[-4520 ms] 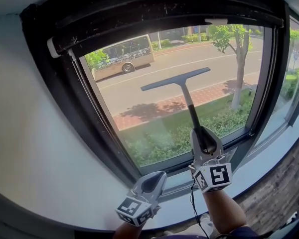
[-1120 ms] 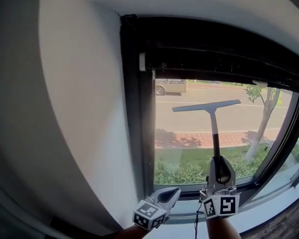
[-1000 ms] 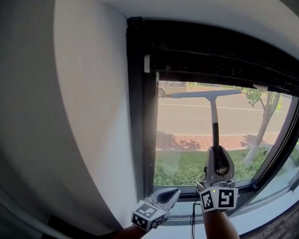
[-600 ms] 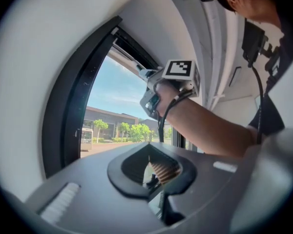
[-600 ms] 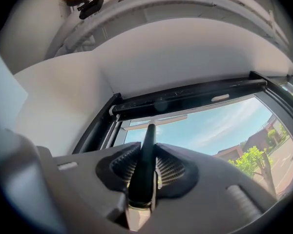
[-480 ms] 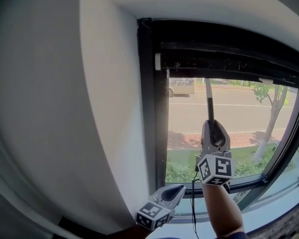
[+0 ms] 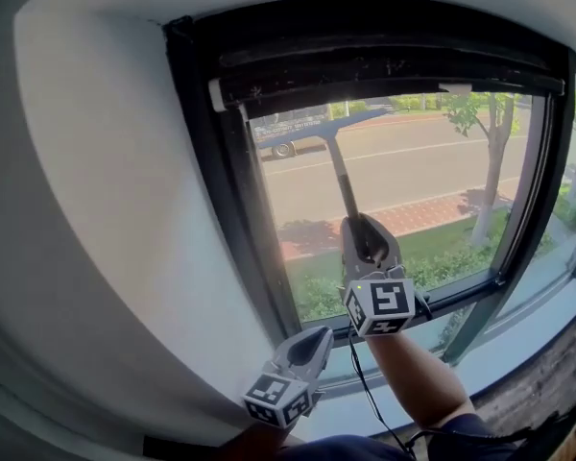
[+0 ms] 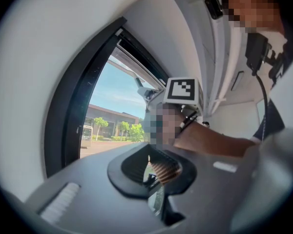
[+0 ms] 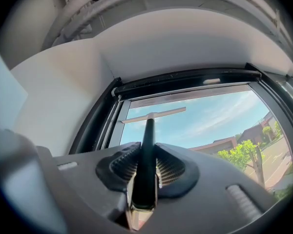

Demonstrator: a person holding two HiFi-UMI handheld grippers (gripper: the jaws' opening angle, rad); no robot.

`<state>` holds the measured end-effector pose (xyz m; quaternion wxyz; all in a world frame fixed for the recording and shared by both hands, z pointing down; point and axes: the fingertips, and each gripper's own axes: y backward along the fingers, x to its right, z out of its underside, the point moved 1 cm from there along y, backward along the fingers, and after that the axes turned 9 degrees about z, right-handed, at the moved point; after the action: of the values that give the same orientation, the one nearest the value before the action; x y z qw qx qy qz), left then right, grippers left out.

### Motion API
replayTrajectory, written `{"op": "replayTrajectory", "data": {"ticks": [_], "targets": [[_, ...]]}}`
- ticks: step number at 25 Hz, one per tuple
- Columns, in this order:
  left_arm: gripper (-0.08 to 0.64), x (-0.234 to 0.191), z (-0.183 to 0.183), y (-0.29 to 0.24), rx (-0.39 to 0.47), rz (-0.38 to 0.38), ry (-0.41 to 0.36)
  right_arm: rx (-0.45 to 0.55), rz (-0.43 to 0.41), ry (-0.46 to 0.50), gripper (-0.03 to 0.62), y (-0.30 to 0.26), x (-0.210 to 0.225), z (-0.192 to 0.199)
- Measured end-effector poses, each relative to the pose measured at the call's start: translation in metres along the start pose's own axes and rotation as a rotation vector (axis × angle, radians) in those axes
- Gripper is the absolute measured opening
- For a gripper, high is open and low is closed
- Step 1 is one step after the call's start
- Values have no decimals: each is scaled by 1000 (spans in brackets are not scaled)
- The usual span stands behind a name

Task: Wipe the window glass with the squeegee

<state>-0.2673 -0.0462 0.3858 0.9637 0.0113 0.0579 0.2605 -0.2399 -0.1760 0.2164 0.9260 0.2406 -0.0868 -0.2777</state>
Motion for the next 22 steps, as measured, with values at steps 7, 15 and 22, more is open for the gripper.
{"op": "replayTrajectory", "data": {"ticks": [7, 15, 22], "targets": [[5, -6, 3, 4, 12, -8, 19, -79, -9, -1, 101, 18, -4, 35], [5, 0, 8, 14, 27, -28, 44, -165, -6, 33, 101, 52, -1, 64], [5, 9, 16, 23, -2, -21, 15, -248, 17, 19, 101, 86, 3, 101]]}}
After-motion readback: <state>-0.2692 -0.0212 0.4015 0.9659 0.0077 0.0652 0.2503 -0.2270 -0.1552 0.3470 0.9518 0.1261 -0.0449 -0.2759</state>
